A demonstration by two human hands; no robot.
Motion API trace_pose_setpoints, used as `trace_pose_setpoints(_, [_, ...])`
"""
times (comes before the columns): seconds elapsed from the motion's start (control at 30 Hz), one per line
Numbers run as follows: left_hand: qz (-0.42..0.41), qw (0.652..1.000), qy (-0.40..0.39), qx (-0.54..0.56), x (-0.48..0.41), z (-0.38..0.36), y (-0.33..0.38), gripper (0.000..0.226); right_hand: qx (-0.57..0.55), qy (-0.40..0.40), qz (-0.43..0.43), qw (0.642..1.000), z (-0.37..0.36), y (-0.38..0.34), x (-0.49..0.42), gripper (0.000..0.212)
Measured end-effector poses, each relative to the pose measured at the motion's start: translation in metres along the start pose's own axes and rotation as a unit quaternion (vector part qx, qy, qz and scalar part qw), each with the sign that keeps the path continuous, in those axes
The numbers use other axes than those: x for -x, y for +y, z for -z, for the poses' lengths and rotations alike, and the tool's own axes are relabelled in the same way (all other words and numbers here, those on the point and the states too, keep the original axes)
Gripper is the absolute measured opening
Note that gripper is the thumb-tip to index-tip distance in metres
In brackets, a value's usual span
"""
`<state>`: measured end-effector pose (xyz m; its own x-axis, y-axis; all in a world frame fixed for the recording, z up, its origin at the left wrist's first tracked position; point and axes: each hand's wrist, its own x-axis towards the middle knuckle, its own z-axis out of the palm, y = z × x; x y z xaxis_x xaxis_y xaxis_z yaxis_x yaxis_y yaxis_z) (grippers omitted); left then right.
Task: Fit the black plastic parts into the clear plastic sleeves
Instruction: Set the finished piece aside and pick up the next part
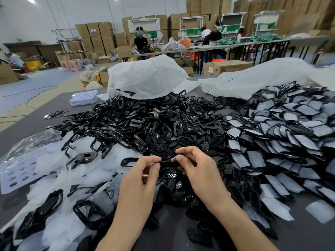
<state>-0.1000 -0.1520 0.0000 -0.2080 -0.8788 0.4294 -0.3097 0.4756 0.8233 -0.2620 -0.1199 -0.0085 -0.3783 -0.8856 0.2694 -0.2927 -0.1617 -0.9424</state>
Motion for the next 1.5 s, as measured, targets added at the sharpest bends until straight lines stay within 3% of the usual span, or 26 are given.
trace_pose_setpoints(0.13, [0.004, 0.999, 0.015, 0.038, -0.002, -0.001, 0.0, 0.025, -0.008, -0.019, 0.001, 1.0, 0.0, -0.002, 0.0, 0.01])
trace_pose_setpoints(0.5, [0.123, 0.973, -0.027, 0.194, -0.006, 0.0, 0.001, 0.023, -0.035, -0.052, 0.013, 0.998, -0.003, -0.008, 0.003, 0.015])
trace_pose_setpoints(0.73, [-0.003, 1.0, -0.007, 0.025, 0.0, -0.001, 0.0, 0.029, 0.015, -0.082, 0.007, 0.996, -0.004, -0.004, 0.004, 0.01])
trace_pose_setpoints(0.87, [-0.038, 0.997, -0.009, -0.059, -0.001, 0.006, -0.002, 0.022, 0.013, 0.015, 0.024, 1.0, 0.003, -0.004, 0.0, 0.014])
trace_pose_setpoints(0.97, [-0.123, 0.974, -0.037, -0.186, -0.001, 0.014, -0.003, 0.012, -0.03, 0.111, 0.011, 0.993, 0.015, -0.002, -0.006, 0.011])
trace_pose_setpoints(1.1, [-0.203, 0.918, -0.126, -0.316, 0.003, 0.015, -0.005, 0.03, -0.076, 0.178, -0.013, 0.981, 0.023, 0.0, -0.01, 0.009])
trace_pose_setpoints(1.2, [-0.198, 0.905, -0.122, -0.355, 0.002, 0.017, -0.006, 0.029, -0.088, 0.189, -0.019, 0.978, 0.023, -0.002, -0.01, 0.01])
trace_pose_setpoints(1.3, [-0.173, 0.895, -0.068, -0.405, -0.004, 0.023, -0.01, 0.021, -0.089, 0.192, -0.019, 0.977, 0.023, -0.003, -0.009, 0.009])
trace_pose_setpoints(1.4, [-0.128, 0.896, -0.008, -0.425, -0.006, 0.024, -0.015, 0.032, -0.101, 0.202, -0.015, 0.974, 0.024, -0.005, -0.011, 0.008])
trace_pose_setpoints(1.5, [-0.154, 0.892, 0.026, -0.424, -0.003, 0.019, -0.014, 0.034, -0.136, 0.232, -0.023, 0.963, 0.03, -0.004, -0.015, 0.008])
